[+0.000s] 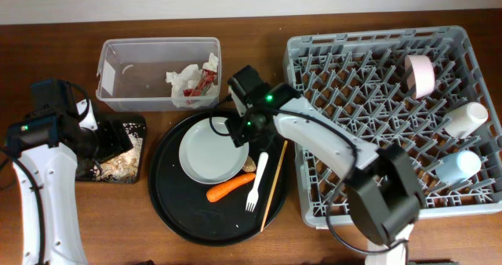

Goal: Sort waste into correct bins and load items into the dishwasher rack
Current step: 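Grasp the grey plate with the right gripper and carry it into the rack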

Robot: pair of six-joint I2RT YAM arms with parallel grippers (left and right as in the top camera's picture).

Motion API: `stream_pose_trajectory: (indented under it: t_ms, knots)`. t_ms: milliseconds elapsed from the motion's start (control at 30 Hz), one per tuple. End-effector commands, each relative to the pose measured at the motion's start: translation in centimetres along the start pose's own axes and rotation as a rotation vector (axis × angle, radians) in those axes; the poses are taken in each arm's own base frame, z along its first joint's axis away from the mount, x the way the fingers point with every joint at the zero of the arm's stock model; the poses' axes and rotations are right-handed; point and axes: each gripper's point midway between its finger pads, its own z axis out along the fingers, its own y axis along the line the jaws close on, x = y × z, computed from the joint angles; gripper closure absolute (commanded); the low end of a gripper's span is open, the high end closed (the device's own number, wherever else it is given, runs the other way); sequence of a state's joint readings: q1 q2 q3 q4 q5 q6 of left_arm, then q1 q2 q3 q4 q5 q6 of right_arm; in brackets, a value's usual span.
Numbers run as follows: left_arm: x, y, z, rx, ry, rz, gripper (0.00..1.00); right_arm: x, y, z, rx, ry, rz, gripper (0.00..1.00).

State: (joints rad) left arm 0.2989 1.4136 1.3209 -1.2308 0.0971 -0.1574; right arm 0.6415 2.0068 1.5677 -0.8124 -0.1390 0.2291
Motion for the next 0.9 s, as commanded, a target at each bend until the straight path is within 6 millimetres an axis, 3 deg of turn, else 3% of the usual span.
stream_pose_trajectory:
  t_ms: [0,67,167,200,267,367,400,467,533,567,633,667,700,767,867]
  knots:
    - [-0.2,0.0,-0.3,0.005,-0.012,0.013,0.20,0.1,-0.5,3.0,0.029,0.027,0.043,0.38]
    - [-0.2,0.0,-0.3,0.005,-0.012,0.013,0.20,0.9,-0.9,4.6,0.040,0.066,0.071,0.49]
    - [-0.2,0.0,-0.3,0.005,-0.012,0.013,0.20,1.5,-1.1,5.1,0.042,0.086,0.072,0.79]
    - [-0.2,0.0,-0.3,0.005,-0.012,0.013,0.20,1.5,-1.0,5.0,0.038,0.090,0.073,0.96]
    - [-0.2,0.0,-0.3,0.005,-0.012,0.013,0.20,0.8,-0.6,3.6,0.037,0.096,0.067,0.96]
    - [-0.2,0.0,-0.3,0.005,-0.012,0.013,0.20,-2.0,-0.3,-1.0,0.086,0.061,0.036,0.96]
    - [-0.2,0.0,-0.3,0.005,-0.012,0.013,0.20,-3.3,-0.6,-3.6,0.131,0.025,0.034,0.96]
    - [-0.2,0.0,-0.3,0.004,-0.012,0.013,0.20,-6.2,-1.6,-10.7,0.244,-0.111,0.032,0.96]
    - [-0.2,0.0,-0.3,0.005,-0.012,0.013,0.20,-7.4,-4.8,-17.0,0.410,-0.235,0.072,0.96]
    - [-0.2,0.0,-0.3,0.005,-0.012,0.013,0.20,-7.3,-8.4,-21.2,0.587,-0.307,0.124,0.96]
    - [-0.2,0.0,-0.3,0.005,-0.012,0.013,0.20,-5.2,-15.4,-28.2,0.923,-0.359,0.238,0.96]
    - [-0.2,0.0,-0.3,0.005,-0.013,0.013,0.20,-4.2,-17.0,-29.5,0.996,-0.341,0.261,0.96]
    - [-0.3,0.0,-0.3,0.005,-0.013,0.013,0.19,-1.8,-19.6,-31.5,1.123,-0.311,0.354,0.96]
    - [-0.2,0.0,-0.3,0.006,-0.013,0.013,0.20,2.2,-23.4,-33.5,1.230,-0.266,0.553,0.96]
    - [-0.2,-0.2,-0.3,0.015,-0.011,0.013,0.20,5.4,-28.7,-37.0,1.410,-0.340,0.802,0.96]
